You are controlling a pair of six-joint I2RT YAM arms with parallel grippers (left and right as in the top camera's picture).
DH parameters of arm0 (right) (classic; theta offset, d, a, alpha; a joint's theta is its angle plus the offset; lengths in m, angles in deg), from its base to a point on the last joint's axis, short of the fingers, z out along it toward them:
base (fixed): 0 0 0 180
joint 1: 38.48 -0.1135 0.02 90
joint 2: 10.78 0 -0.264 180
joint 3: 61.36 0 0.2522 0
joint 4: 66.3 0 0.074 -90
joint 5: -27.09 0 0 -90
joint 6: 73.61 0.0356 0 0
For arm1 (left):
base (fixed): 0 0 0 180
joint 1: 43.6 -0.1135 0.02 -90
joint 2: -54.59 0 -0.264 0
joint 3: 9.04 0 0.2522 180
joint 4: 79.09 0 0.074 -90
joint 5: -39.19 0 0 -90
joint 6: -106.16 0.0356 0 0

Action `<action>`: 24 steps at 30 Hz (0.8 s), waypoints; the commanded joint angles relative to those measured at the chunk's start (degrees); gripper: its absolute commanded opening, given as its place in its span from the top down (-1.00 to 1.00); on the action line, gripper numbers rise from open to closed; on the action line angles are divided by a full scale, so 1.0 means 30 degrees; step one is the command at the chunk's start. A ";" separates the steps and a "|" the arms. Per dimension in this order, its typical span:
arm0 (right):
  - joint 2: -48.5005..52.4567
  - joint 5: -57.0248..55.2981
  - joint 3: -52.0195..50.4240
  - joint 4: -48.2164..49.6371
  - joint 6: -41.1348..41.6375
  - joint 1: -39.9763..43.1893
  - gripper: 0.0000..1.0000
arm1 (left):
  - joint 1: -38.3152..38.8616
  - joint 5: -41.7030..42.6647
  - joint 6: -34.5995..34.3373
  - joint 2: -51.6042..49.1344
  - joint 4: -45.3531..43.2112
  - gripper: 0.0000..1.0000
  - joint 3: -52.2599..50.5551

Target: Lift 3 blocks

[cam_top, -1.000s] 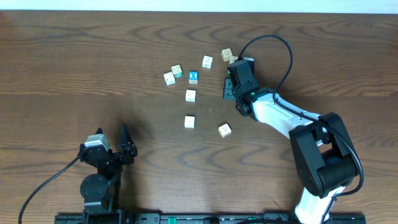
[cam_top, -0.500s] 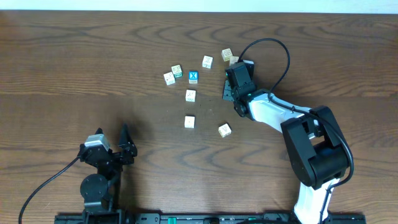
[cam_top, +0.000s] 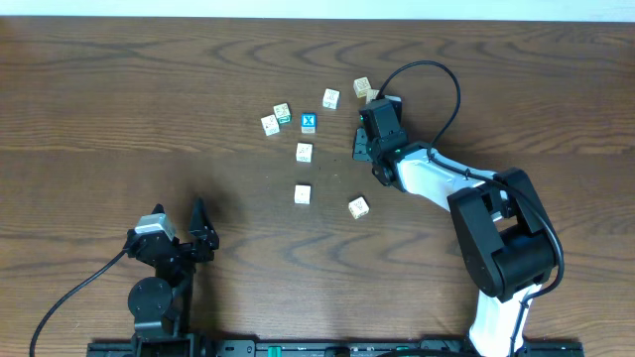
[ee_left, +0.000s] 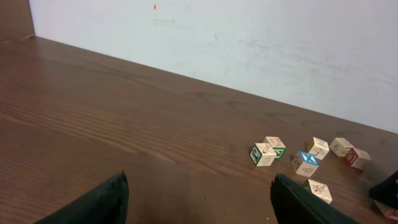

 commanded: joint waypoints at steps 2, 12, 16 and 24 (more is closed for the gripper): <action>0.0044 0.0590 -0.0051 -0.0831 -0.0925 -0.0153 0.14 | -0.0015 -0.0080 -0.0175 0.0168 0.0838 -0.47 -0.0197; -0.2018 0.0583 -0.0036 -0.3446 -0.1909 -0.0146 -0.04 | -0.0015 -0.0080 -0.0168 0.0168 0.0838 -0.47 -0.0197; -0.2266 0.0641 0.0204 -0.5078 -0.1821 -0.0022 -0.07 | -0.0015 -0.0080 -0.0168 0.0168 0.0838 -0.47 -0.0197; -0.2266 0.2033 0.1923 -0.7621 -0.1960 0.0816 -0.07 | -0.0015 -0.0080 -0.0168 0.0168 0.0838 -0.47 -0.0197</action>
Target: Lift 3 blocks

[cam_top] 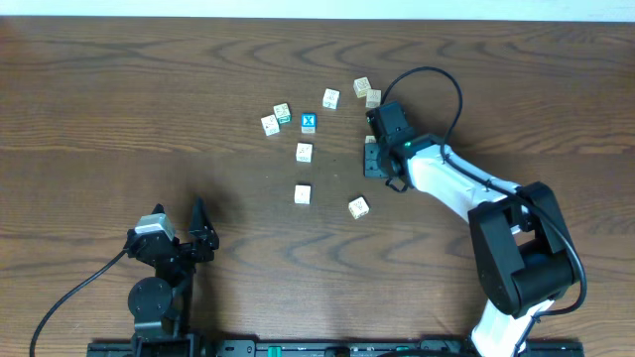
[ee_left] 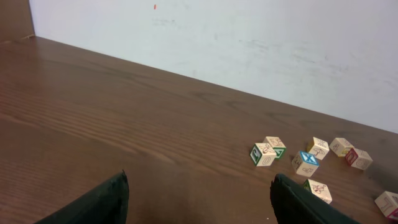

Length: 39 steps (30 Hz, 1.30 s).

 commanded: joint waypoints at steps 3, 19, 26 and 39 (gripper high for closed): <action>-0.0342 0.1027 0.2098 -0.0845 -0.0444 0.0517 -0.06 | -0.0015 -0.0080 -0.0168 0.0168 0.0838 -0.47 -0.0197; -0.0146 0.1370 0.3089 -0.0546 -0.0627 0.0423 -0.01 | -0.0015 -0.0080 -0.0175 0.0168 0.0838 -0.47 -0.0197; 0.0459 0.1370 0.3089 0.0226 -0.0627 0.0423 0.01 | -0.0015 -0.0080 -0.0168 0.0168 0.0838 -0.47 -0.0197; 0.1690 0.1290 0.3089 0.0597 -0.0619 0.0423 0.06 | -0.0015 -0.0080 -0.0168 0.0168 0.0838 -0.47 -0.0197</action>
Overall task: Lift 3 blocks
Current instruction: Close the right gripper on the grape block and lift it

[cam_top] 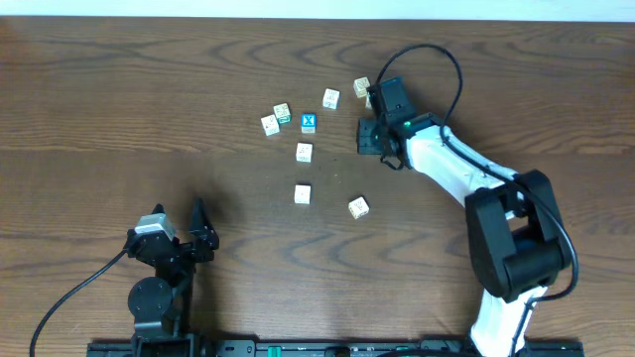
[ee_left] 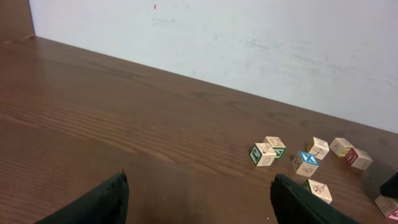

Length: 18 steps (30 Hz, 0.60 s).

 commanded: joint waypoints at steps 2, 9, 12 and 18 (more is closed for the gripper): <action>0.0197 -0.0219 0.0270 0.0277 -0.0233 -0.0044 0.10 | -0.0015 -0.0080 -0.0175 0.0168 0.0838 -0.47 -0.0197; 0.0255 -0.0641 0.0262 0.0124 -0.0175 -0.0044 0.14 | -0.0015 -0.0080 -0.0168 0.0168 0.0838 -0.47 -0.0197; 0.0284 -0.0634 0.0262 0.0102 -0.0175 -0.0044 0.15 | -0.0015 -0.0080 -0.0175 0.0168 0.0838 -0.47 -0.0197; 0.0284 -0.0641 0.0262 -0.0044 -0.0168 -0.0044 0.19 | -0.0015 -0.0080 -0.0168 0.0168 0.0838 -0.47 -0.0197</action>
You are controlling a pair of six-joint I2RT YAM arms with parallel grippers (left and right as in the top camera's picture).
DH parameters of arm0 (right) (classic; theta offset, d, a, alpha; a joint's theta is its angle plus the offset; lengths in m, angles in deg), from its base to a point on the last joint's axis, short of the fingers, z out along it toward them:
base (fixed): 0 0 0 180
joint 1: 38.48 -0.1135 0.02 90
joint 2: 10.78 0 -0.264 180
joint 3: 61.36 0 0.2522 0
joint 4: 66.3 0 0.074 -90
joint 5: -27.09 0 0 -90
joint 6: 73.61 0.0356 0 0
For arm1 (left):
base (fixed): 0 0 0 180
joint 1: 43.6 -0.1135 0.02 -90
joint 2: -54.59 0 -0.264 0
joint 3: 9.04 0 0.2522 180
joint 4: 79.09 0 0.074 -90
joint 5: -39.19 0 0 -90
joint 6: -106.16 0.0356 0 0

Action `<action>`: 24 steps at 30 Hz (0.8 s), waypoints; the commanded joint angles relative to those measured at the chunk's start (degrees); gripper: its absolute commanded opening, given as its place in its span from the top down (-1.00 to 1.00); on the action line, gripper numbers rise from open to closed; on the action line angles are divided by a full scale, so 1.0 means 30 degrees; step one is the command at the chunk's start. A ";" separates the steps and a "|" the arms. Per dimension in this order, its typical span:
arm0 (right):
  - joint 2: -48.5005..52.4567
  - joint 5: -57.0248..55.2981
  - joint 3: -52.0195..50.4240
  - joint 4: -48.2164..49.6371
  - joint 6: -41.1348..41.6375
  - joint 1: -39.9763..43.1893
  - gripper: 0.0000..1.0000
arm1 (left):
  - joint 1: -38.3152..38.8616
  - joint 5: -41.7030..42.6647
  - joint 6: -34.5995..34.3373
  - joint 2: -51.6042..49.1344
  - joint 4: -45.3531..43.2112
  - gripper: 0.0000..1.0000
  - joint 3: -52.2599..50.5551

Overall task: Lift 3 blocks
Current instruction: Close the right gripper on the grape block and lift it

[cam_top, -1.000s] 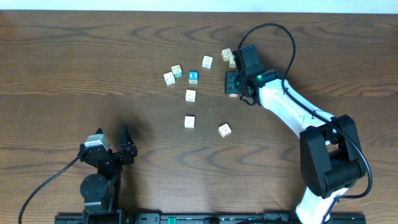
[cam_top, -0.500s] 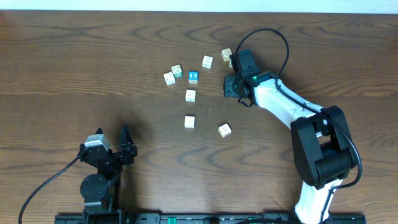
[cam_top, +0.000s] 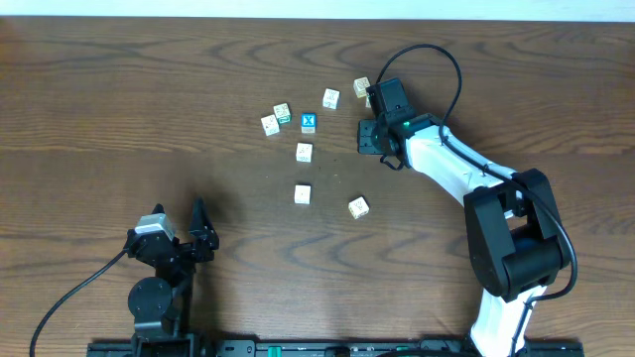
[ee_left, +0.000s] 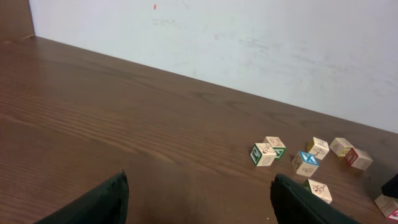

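Several small wooden picture blocks lie scattered on the table, among them a blue X block (cam_top: 309, 123) (ee_left: 306, 163), a green-edged pair (cam_top: 282, 113) (ee_left: 263, 154) and a lone block (cam_top: 358, 207). My right gripper (cam_top: 369, 137) hangs low just below two far blocks (cam_top: 361, 87). Its jaws point down and are hidden from the overhead view. Only a dark corner of it shows at the edge of the left wrist view. My left gripper (cam_top: 198, 233) (ee_left: 199, 190) rests open near the front left, nothing between its fingers.
The brown wooden table (cam_top: 119, 119) runs to a white wall (ee_left: 249, 37) at the back. The right arm's white links (cam_top: 446, 174) and its black cable (cam_top: 437, 74) reach over the right half.
My right gripper was beside the far right blocks, then a little nearer the front, then back up close to the two far blocks, where it stays. No block has shifted on the table. The left arm has kept still and open.
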 commanded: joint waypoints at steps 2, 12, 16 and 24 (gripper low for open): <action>0.0197 -0.0277 0.0262 -0.0284 -0.0160 -0.0044 0.21 | -0.0015 -0.0080 -0.0175 0.0168 0.0838 -0.47 -0.0197; 0.0197 -0.0277 0.0262 -0.0430 -0.0168 -0.0044 0.21 | -0.0015 -0.0080 -0.0175 0.0168 0.0838 -0.47 -0.0197; 0.0197 -0.0277 0.0262 -0.0517 -0.0168 -0.0044 0.21 | -0.0015 -0.0080 -0.0168 0.0168 0.0838 -0.47 -0.0197; 0.0204 -0.0277 0.0262 -0.0707 -0.0168 -0.0044 0.24 | -0.0015 -0.0080 -0.0168 0.0168 0.0838 -0.47 -0.0197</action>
